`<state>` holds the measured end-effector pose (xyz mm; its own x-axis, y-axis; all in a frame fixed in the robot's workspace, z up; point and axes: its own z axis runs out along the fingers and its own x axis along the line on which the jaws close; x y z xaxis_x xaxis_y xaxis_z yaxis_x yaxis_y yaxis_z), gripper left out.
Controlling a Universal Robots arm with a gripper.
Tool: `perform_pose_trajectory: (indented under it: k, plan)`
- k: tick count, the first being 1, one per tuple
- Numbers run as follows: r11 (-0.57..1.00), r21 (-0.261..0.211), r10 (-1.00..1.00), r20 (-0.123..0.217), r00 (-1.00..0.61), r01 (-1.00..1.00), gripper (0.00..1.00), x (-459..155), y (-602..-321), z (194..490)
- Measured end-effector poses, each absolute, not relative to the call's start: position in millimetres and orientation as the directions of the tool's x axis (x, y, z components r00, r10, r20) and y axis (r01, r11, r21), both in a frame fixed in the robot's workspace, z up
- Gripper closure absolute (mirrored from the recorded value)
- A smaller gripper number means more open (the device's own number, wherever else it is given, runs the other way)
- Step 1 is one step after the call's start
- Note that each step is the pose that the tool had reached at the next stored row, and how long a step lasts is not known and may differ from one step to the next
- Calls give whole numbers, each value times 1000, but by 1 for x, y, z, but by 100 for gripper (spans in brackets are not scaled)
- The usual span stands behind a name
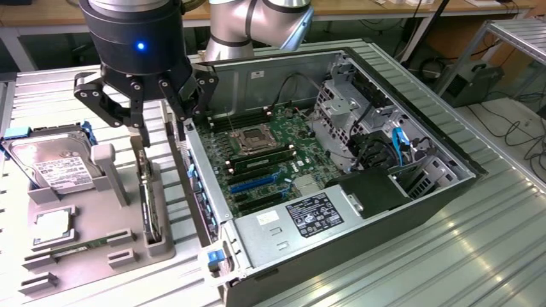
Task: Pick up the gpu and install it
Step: 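Pick up the gpu and move the gpu toward the slot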
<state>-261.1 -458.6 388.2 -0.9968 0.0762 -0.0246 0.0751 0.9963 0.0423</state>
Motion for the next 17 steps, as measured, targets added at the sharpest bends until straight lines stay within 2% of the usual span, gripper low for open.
perform_pose_trajectory:
  k: [17]
  plan:
    - [996, 42, 76, -25, -997, 75, 52, -266, -459, 384]
